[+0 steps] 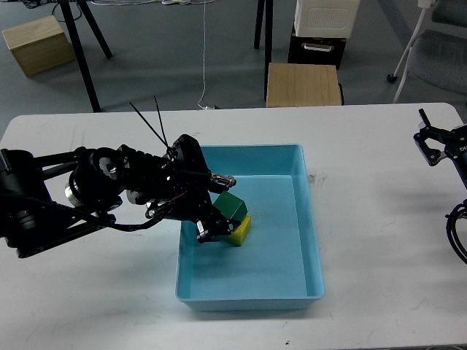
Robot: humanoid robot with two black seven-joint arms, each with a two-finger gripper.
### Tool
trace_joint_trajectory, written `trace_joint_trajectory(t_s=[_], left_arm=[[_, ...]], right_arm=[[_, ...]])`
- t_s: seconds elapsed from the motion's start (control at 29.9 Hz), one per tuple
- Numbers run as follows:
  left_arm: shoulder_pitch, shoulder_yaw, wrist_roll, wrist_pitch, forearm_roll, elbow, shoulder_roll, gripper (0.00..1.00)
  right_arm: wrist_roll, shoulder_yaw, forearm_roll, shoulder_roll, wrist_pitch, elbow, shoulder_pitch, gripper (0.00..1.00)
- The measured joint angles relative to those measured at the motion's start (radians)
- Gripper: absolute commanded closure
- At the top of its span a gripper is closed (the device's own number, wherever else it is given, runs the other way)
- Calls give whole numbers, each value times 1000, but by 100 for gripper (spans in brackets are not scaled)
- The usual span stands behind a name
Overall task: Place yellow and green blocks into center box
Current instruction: 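Lower the green cube beside the yellow cube and release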
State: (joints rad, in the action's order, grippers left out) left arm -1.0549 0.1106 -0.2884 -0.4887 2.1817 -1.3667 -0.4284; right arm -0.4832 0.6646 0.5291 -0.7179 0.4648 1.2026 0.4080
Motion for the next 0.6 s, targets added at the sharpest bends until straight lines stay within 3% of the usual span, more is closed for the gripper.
trace_joint_trajectory(t_s=[0.3, 0.33, 0.4, 0.6], left_arm=[[6, 1, 4, 0, 0, 0, 3, 57], [7, 1, 4, 0, 0, 0, 3, 51], [8, 2, 5, 0, 0, 0, 3, 19], [18, 5, 6, 0, 0, 0, 4, 7]], right_arm=[[0, 1, 0, 0, 1, -1, 0, 1], [0, 1, 0, 0, 1, -1, 0, 1], [0, 1, 0, -1, 1, -1, 0, 1], [0, 2, 0, -2, 2, -2, 0, 1]])
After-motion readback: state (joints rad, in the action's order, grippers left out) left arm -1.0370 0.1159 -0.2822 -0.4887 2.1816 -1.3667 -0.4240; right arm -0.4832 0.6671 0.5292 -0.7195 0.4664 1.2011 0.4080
